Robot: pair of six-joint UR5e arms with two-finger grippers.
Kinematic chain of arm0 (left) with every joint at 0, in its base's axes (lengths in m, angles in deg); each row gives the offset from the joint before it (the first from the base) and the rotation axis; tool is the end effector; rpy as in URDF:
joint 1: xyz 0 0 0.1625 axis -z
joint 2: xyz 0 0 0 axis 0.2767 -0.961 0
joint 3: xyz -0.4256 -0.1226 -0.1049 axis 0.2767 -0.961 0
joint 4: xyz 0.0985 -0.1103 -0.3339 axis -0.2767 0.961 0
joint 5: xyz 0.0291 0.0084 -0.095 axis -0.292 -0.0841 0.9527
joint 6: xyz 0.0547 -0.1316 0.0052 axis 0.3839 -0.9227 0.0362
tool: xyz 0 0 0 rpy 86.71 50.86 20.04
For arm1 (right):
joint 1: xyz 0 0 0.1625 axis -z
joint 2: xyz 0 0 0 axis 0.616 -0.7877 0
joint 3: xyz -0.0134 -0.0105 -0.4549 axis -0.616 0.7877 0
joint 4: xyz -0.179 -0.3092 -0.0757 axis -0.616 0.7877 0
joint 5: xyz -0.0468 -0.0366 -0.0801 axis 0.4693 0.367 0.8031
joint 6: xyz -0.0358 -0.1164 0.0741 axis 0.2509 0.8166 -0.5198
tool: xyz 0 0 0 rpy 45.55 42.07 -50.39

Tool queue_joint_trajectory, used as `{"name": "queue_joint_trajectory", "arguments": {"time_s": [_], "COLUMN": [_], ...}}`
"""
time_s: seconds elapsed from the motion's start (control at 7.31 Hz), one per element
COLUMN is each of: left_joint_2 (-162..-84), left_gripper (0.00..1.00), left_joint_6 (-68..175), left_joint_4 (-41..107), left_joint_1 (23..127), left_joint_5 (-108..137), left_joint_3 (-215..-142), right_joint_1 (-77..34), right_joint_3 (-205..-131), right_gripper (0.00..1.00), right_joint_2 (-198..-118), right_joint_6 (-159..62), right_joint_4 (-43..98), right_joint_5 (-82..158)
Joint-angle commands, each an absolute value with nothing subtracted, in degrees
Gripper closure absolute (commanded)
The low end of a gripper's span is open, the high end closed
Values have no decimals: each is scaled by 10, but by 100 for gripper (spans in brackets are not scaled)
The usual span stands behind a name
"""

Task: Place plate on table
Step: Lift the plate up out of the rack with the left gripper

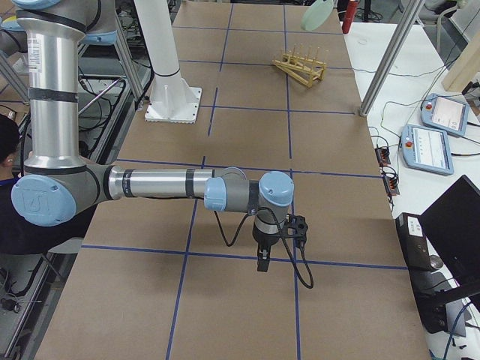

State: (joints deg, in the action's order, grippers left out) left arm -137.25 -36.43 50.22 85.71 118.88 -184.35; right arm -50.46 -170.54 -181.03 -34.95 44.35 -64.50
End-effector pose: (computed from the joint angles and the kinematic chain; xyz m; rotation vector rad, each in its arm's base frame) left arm 0.1747 -0.6147 0.2310 0.2056 1.5177 -0.7312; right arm 0.0401 -0.4126 0.7218 -0.0493 -0.6136 0.0364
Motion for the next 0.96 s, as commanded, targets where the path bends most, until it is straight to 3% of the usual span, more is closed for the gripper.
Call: {"name": "queue_joint_trajectory", "arguments": {"time_s": [0.0, 0.55, 0.82], "left_joint_2": [-1373, -1412, -1423], "left_gripper": [100, 100, 100], "left_joint_6": [-289, -197, -149], "left_joint_4": [332, 44, -54], "left_joint_1": [804, 579, 486], "left_joint_5": [1184, 1007, 963], "left_joint_3": [-1942, -2015, -2016], "right_joint_1": [-505, -504, -505], "right_joint_3": [-1705, -1705, -1705], "right_gripper": [0, 0, 0], "right_joint_2": [-1810, -1810, -1810], "right_joint_6": [-350, -350, -349], "right_joint_4": [444, 444, 444], "right_joint_5": [-645, -645, -645]}}
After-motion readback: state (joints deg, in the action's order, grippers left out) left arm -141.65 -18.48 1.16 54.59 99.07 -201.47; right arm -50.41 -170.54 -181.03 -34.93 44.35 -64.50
